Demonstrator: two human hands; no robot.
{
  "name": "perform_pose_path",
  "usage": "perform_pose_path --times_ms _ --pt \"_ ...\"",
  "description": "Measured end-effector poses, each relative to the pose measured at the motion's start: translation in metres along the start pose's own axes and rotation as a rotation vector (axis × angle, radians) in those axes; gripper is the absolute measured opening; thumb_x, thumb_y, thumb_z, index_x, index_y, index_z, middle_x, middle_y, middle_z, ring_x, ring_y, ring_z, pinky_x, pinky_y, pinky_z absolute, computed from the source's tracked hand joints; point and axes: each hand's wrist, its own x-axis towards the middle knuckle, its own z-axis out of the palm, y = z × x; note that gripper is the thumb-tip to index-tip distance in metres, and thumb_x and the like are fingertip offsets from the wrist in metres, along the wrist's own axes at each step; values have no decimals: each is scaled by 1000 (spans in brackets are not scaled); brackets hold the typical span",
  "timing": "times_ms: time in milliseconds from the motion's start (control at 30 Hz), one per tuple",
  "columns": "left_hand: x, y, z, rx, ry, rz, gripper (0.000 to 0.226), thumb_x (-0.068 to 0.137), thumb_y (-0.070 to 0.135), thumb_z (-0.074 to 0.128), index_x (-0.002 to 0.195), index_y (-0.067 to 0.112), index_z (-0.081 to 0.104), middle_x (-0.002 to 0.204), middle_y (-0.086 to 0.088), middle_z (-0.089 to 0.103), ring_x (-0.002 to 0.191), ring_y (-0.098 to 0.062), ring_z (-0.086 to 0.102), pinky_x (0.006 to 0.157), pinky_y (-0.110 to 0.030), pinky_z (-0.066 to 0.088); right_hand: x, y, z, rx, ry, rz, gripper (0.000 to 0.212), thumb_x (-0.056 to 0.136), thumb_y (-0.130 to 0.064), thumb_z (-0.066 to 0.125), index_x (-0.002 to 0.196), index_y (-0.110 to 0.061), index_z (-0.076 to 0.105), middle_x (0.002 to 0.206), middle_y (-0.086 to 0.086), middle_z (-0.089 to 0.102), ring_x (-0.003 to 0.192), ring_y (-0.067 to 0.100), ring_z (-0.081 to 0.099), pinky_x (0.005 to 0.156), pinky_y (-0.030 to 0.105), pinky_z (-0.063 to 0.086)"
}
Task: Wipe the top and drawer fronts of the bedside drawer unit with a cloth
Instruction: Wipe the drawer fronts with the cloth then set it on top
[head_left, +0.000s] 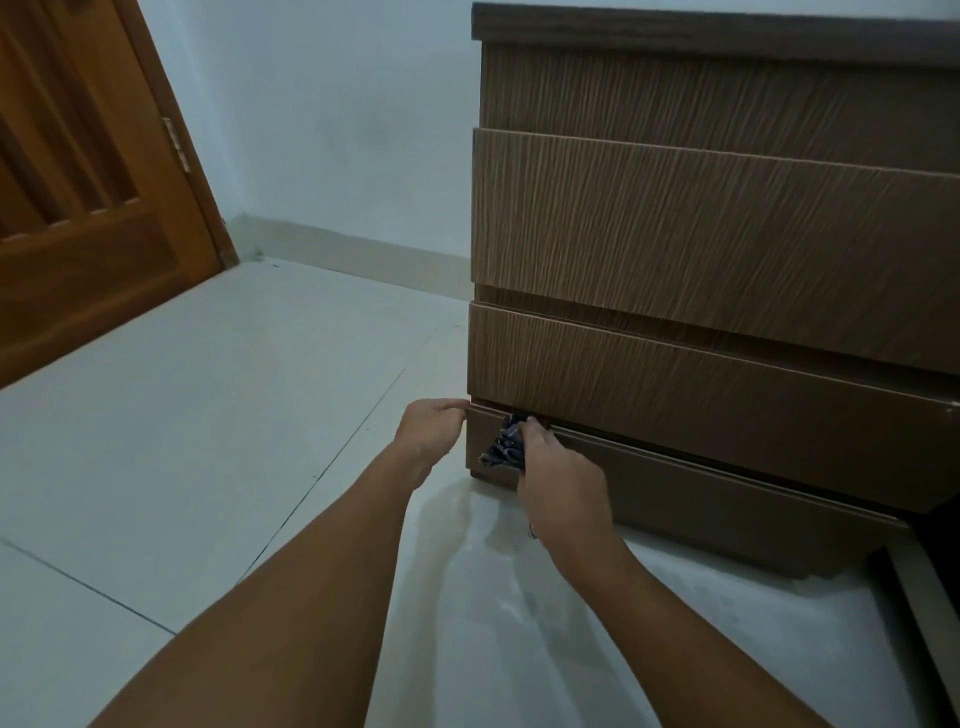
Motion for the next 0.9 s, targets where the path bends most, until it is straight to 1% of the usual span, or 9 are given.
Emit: perform_pose_path --times_ms 100,200,267,367,467,533,600,767,900 --pt "8 -4 -6 -118 -78 -77 26 93 14 55 113 12 72 119 -5 68 114 -16 59 93 -38 51 8 -14 15 24 -20 2 60 99 -6 45 153 -16 21 159 -3 29 107 18 62 83 29 51" --pt "14 -6 -12 -184 -147 -125 26 92 20 52 106 15 73 109 0 72 108 -11 62 89 -36 49 17 -28 22 92 -26 30 62 100 -9 45 154 -18 16 152 1 41 110 20 61 85 32 51" --pt "17 -8 -15 -212 -176 -132 29 91 18 48 104 13 73 101 0 73 102 -12 63 85 -35 49 21 -36 26 135 10 38 60 100 -14 48 153 -19 19 150 0 45 112 19 61 87 32 51" --pt "20 -11 -18 -246 -209 -145 32 87 19 46 104 10 72 102 -5 73 98 -18 65 82 -35 51 26 -47 32 172 58 38 57 100 -16 50 151 -20 25 148 -1 47 113 19 62 90 32 51" --pt "24 -13 -22 -289 -234 -178 42 81 23 42 107 10 73 106 -9 72 97 -23 64 85 -39 51 32 -54 35 227 67 48 55 99 -14 50 149 -20 29 138 1 56 113 21 62 92 33 50" --pt "24 -12 -26 -340 -228 -199 46 85 25 34 110 10 70 109 -10 70 103 -26 61 93 -45 48 34 -57 34 267 57 61 55 99 -14 51 149 -20 30 136 1 58 115 22 61 94 35 49" --pt "24 -10 -29 -405 -226 -219 48 88 26 28 113 10 66 111 -10 68 108 -28 59 96 -47 46 37 -58 31 290 47 59 53 99 -15 52 148 -21 32 135 1 59 116 23 60 95 35 49" --pt "22 -15 -35 -481 -175 -282 48 89 27 26 113 7 63 110 -15 65 106 -31 60 93 -48 48 44 -61 29 345 -80 -12 37 96 -17 53 132 -27 47 112 1 67 100 24 62 76 33 46" --pt "18 -24 -45 -378 -138 -305 42 86 24 29 102 9 64 104 -10 68 99 -28 62 99 -50 44 33 -59 34 569 -116 10 36 95 -16 52 129 -27 52 110 -1 65 98 21 59 75 30 47"
